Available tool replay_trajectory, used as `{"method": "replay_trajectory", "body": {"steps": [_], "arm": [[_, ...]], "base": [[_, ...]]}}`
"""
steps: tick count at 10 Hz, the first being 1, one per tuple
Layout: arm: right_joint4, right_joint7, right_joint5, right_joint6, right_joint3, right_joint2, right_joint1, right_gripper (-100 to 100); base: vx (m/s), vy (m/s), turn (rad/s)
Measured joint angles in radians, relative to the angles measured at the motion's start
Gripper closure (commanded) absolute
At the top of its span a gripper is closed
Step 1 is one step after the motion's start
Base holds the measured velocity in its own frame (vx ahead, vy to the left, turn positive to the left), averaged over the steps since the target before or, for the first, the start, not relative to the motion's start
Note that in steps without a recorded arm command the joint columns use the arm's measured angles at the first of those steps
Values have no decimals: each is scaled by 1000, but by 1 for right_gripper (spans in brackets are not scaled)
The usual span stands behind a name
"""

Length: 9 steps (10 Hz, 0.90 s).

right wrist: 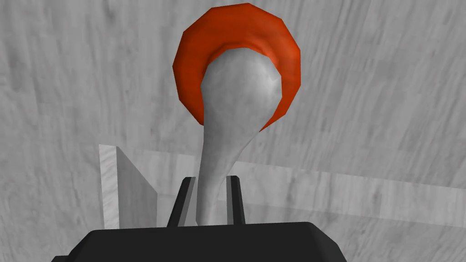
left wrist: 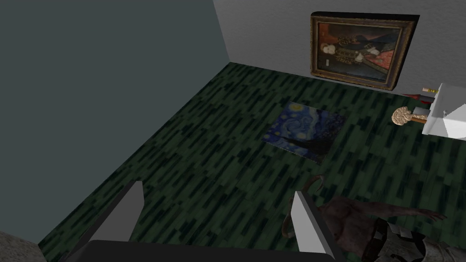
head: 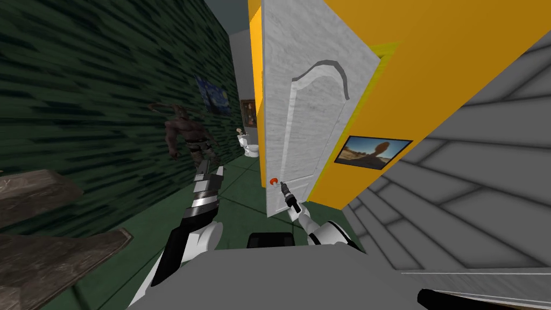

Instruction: Push the door open

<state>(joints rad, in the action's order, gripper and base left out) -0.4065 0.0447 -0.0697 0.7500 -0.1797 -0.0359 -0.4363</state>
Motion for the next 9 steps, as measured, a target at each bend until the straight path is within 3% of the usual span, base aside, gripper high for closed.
{"method": "replay_trajectory", "body": {"steps": [1,3,4,5,7,8,9], "arm": [[-87,4,-5,-34,-13,-11,48,100],[-86,0,4,-44,-18,-16,43,100],[-119,-2,8,-55,-26,-22,61,100],[-107,-6,11,-50,-27,-20,54,100],[-63,-17,23,-25,-23,-18,33,100],[-69,-22,28,-25,-27,-20,35,100],[-113,-25,31,-44,-36,-25,56,100]], "base": [[-73,-91,97],[-84,-129,166],[-73,-92,74],[-28,-36,-25],[-91,-130,202],[-116,-143,192],[-126,-113,145]]}}
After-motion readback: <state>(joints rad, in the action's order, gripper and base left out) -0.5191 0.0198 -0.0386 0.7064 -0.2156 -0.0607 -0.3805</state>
